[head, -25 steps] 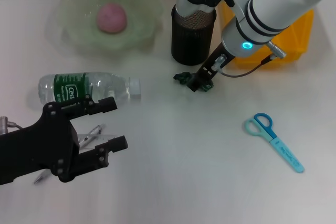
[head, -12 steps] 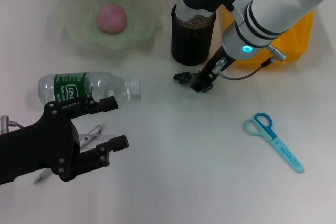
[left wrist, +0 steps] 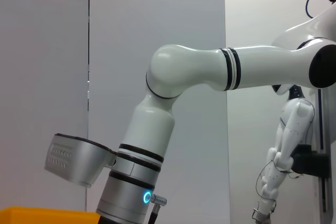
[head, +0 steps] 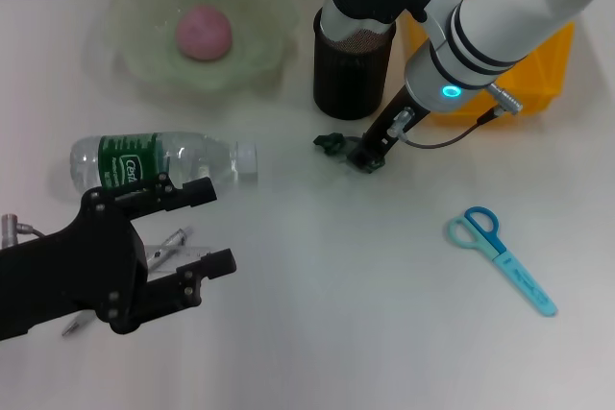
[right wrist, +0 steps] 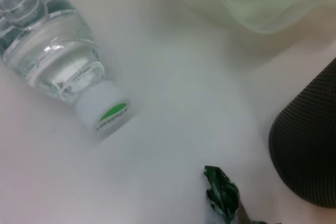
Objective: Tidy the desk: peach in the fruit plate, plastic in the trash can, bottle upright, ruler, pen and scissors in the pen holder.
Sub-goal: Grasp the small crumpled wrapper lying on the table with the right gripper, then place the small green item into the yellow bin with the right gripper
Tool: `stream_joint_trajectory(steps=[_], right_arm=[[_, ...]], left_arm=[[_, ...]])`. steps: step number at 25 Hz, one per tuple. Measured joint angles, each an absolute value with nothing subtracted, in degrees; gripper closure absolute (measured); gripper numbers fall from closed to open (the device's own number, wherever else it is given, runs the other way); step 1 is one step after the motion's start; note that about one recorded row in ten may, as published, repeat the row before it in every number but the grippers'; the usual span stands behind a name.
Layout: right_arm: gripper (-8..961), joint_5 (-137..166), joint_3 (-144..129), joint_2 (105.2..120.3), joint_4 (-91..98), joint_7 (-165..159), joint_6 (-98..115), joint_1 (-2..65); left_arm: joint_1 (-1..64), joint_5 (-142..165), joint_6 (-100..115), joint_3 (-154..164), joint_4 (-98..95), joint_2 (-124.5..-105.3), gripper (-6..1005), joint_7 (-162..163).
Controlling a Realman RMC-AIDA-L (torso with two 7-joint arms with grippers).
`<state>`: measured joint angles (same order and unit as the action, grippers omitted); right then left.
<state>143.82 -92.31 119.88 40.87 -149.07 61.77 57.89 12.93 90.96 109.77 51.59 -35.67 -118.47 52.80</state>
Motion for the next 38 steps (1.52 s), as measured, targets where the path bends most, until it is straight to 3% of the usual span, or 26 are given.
stream_joint_trajectory(steps=[20,23,33,38], right_arm=[[694,143.8,-92.9,119.88,41.3,-148.7,61.1,57.5],[760,143.8,-92.9,119.88,41.8,-148.7,61.1,57.0],[760,143.8,-92.5,119.87,49.9,-149.0,63.5,51.8],[760,142.8,-92.4,119.71,57.6,-148.8,64.3,45.6]], left_arm=[[13.0,90.9,109.7,50.9,-35.6,-118.47,364,52.7],[13.1,90.9,109.7,50.9,-35.6,-118.47,364,52.6],[13.1,90.8,109.9,49.7,-35.6,-118.39,365,52.6],[13.1,90.8,110.0,49.4,-35.6,-118.38,365,52.6]])
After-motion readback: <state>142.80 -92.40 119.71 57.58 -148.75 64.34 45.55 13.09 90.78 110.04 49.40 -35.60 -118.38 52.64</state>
